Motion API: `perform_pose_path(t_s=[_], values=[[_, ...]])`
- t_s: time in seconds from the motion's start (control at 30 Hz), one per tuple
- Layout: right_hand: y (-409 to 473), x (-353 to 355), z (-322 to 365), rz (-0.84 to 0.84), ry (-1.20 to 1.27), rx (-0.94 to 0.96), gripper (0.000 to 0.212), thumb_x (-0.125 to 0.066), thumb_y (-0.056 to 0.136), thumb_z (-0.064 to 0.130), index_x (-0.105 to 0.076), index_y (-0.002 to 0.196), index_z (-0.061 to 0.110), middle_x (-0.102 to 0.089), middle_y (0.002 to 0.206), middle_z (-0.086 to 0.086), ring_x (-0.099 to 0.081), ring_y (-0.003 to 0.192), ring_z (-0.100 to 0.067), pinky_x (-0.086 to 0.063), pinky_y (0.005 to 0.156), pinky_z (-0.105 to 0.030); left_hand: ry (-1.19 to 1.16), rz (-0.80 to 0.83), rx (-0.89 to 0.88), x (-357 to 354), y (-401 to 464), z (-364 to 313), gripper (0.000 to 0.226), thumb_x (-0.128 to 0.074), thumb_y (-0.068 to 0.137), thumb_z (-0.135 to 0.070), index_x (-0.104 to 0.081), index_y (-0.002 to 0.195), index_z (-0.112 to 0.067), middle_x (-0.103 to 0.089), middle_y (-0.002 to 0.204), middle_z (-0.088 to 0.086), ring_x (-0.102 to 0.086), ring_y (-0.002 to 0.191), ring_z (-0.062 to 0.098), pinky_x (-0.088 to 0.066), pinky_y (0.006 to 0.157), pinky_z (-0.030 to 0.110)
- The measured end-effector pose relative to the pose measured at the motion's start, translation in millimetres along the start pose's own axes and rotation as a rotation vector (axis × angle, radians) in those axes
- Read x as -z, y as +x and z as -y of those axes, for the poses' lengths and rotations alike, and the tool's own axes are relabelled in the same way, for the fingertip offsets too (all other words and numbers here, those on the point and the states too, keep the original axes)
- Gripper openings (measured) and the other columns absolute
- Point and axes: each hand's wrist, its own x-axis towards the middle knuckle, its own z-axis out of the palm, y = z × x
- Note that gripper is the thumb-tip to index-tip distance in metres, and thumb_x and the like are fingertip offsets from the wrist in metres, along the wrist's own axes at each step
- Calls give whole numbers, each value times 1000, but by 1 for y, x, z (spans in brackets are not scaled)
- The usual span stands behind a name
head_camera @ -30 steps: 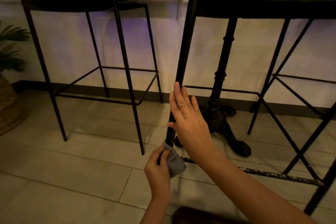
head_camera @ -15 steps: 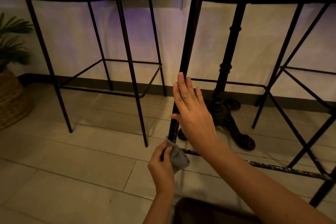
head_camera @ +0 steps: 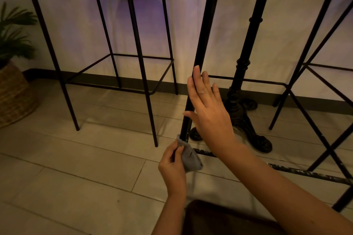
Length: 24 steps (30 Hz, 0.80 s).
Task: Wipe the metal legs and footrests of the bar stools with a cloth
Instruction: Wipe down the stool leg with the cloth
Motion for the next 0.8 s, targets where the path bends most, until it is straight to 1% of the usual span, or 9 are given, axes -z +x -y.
perform_pose_path(t_s=[0.07,0.13,0.27,0.33,0.43,0.47,0.6,0.67,0.8], values=[[-3,0,0,2,-4,-5,96,-76,73,15,-13,145,7,-9,152,-11,-2,141,-26,-8,116,-43,-5,-4,11,2,0,6,21,-60,83,3,-66,101,-7,-66,95,-1,-61,90,4,-47,75,6],[-9,-1,3,12,-20,11,96,-76,73,17,-13,145,6,-12,153,-11,-2,141,-26,-11,115,-46,-11,-13,38,5,0,13,21,-59,83,5,-66,101,-4,-66,95,0,-62,88,4,-47,72,6],[-25,-7,10,36,-25,36,96,-76,72,18,-16,145,6,-15,153,-12,-5,141,-26,-14,114,-48,-13,-24,79,9,1,23,21,-59,83,5,-66,99,-8,-68,95,3,-63,91,9,-50,77,11],[-30,-12,9,43,-28,27,95,-77,70,19,-19,144,5,-15,152,-14,-7,141,-26,-16,114,-48,-7,-22,77,11,1,25,22,-59,83,6,-66,99,-7,-67,93,0,-63,88,6,-49,73,8],[-33,-18,8,60,-40,22,96,-78,68,21,-20,143,3,-12,151,-15,-9,141,-27,-18,113,-49,16,-10,60,13,1,28,22,-57,83,8,-65,103,0,-65,91,0,-64,81,-2,-47,70,5],[-33,-20,8,62,-40,20,96,-78,68,20,-20,143,3,-10,151,-15,-9,141,-28,-18,113,-48,26,-8,56,14,1,31,22,-58,83,7,-65,103,2,-66,92,2,-64,81,-2,-47,71,5],[-34,-22,9,55,-30,10,95,-78,68,18,-21,143,2,-11,152,-15,-10,141,-29,-17,113,-48,37,-26,67,17,2,36,22,-58,84,5,-65,105,5,-67,98,9,-62,89,7,-48,77,9],[-34,-22,9,59,-32,9,95,-78,69,18,-21,143,2,-10,152,-14,-9,141,-29,-17,113,-48,40,-35,58,15,1,35,21,-59,84,4,-66,103,2,-68,97,5,-63,91,8,-49,80,10],[-33,-23,9,63,-38,6,97,-77,69,19,-17,144,5,-9,152,-13,-8,141,-28,-15,114,-48,26,-35,41,10,1,30,19,-60,84,1,-67,102,-4,-68,95,0,-64,91,3,-50,82,14]])
